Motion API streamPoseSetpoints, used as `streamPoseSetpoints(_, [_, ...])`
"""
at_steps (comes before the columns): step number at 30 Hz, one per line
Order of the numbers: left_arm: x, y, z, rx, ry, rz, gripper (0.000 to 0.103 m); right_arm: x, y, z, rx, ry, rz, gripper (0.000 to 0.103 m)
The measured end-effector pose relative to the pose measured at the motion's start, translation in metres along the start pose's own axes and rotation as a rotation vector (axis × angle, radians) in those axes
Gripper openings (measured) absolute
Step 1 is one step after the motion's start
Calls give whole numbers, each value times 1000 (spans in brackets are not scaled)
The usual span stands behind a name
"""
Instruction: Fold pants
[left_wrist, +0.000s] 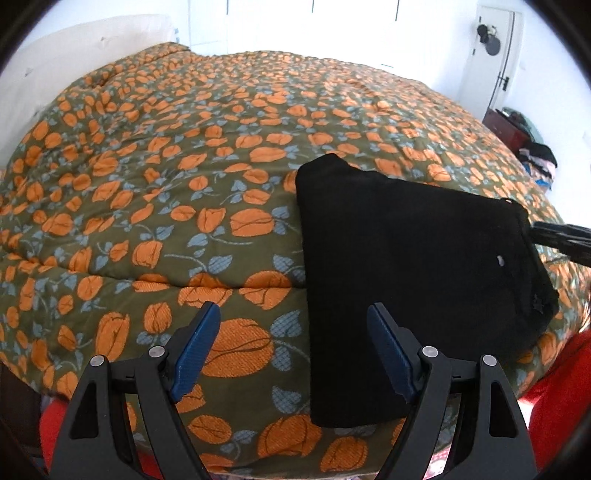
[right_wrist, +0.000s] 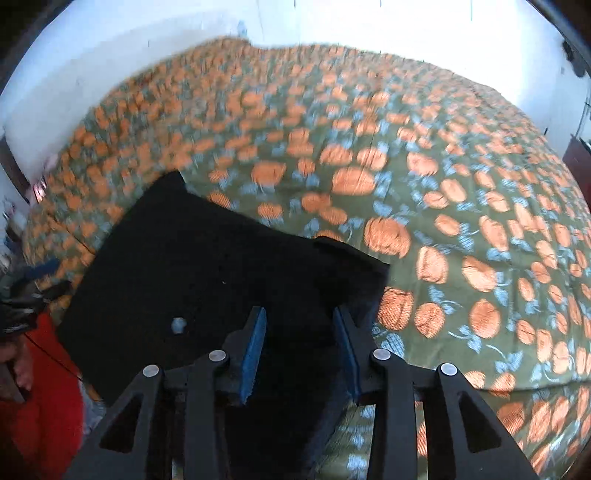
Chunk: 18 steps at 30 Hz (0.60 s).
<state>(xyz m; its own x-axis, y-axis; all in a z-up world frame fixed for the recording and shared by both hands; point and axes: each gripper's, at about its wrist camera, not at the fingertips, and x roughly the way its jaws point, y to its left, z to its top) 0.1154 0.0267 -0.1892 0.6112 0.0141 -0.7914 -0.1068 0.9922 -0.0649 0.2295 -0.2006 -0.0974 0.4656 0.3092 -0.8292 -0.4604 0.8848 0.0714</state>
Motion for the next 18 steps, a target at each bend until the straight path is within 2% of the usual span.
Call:
streamPoseSetpoints(2, [3,0,1,0,7,5,82,-21,10,-4,-25,-39,21,37])
streamPoseSetpoints(6, [4,-2,0,4,16,4,82,-51,38,-23,-53,-81,142,37])
streamPoseSetpoints(8, [3,-2,-1,7,19,-4,83,-49,50,-44,-58,-61,170,37])
streamPoseSetpoints(10, [6,-2,-3,10,39,-20,83,-21,52,-68,-48,66,146,37])
streamPoseSetpoints(11, [8,-3,-4,12,51,-27,83,-11,49,-77,-28,96,163,37])
streamPoseSetpoints(16, [4,0,-4,-6,45,-71,84,-31,39,-80,27,51,202,37])
streamPoseSetpoints(18, [3,5,-2,-39,39,-104,84,-41,28,-77,63,33,206,45])
